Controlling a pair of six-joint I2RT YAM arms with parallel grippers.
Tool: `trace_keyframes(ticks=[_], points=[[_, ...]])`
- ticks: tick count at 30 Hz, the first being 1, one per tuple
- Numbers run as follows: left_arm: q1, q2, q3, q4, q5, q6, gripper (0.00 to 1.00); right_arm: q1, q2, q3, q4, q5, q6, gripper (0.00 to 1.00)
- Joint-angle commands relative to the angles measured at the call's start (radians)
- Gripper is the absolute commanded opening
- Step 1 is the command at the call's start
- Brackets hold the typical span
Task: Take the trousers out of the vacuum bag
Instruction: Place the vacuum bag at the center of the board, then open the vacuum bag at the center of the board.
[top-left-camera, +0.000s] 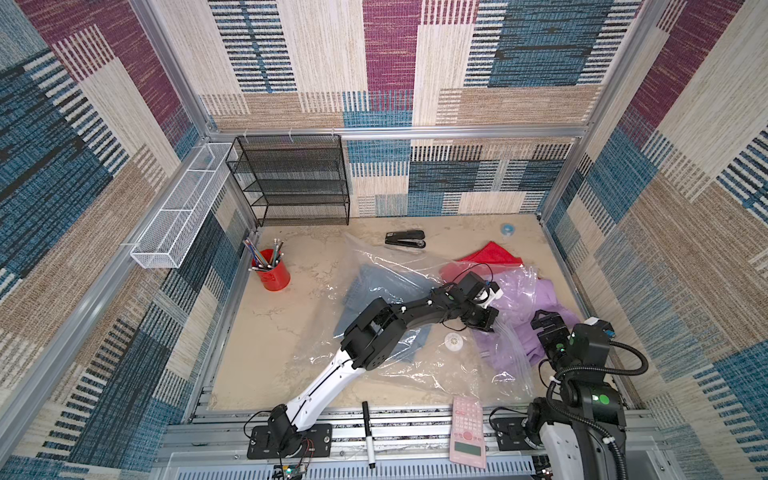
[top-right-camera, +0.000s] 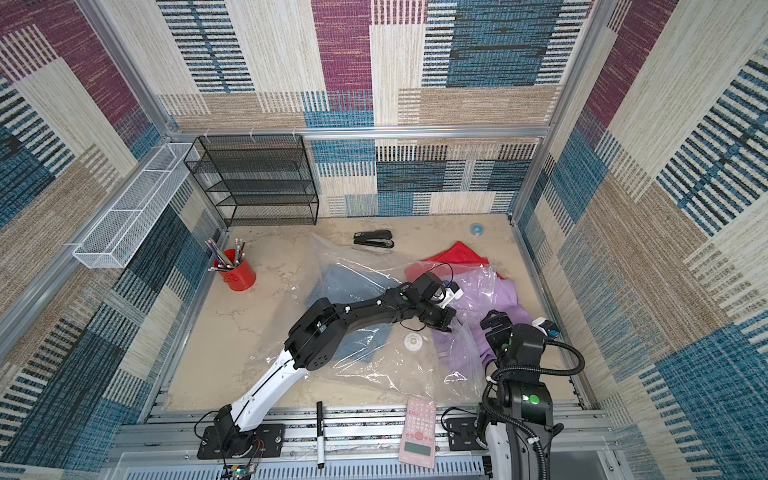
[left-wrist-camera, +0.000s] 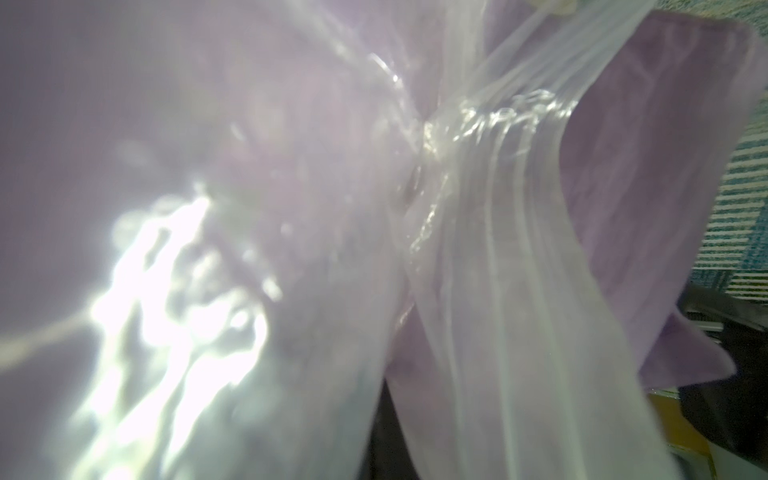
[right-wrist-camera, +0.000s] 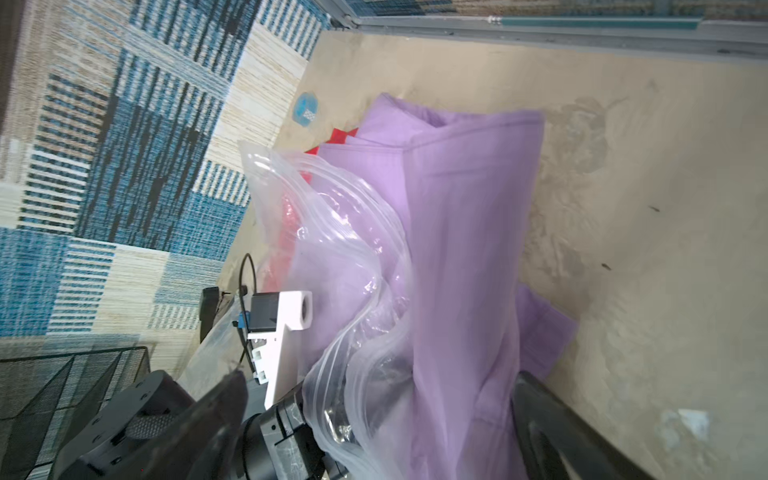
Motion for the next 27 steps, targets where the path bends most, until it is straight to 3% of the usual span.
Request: trace_keyframes(ticks=[1, 11, 17, 21, 23, 27], points=[[0.018, 0.020, -0.017, -0.181, -0.152, 0.013, 0.00, 0.001, -0.006, 0.030, -0.016, 0.003, -0.019, 0.99], [0.027, -0.044, -0.071, -0.134, -0.142, 0.012, 0.00, 0.001, 0.018, 0.183, 0.114, -0.026, -0.155, 0.99], [0.026, -0.158, -0.148, -0.047, -0.093, 0.032, 0.00, 0.001, 0.068, 0.091, 0.285, -0.146, -0.151, 0.99], [0.026, -0.242, -0.183, -0.007, -0.061, 0.047, 0.00, 0.001, 0.076, 0.051, 0.377, -0.158, -0.132, 0.99], [0.026, -0.280, -0.192, 0.001, -0.047, 0.051, 0.06, 0.001, 0.066, 0.055, 0.394, -0.141, -0.138, 0.99], [0.026, -0.373, -0.228, 0.009, -0.053, 0.064, 0.29, 0.001, 0.049, 0.063, 0.393, -0.114, -0.162, 0.99]])
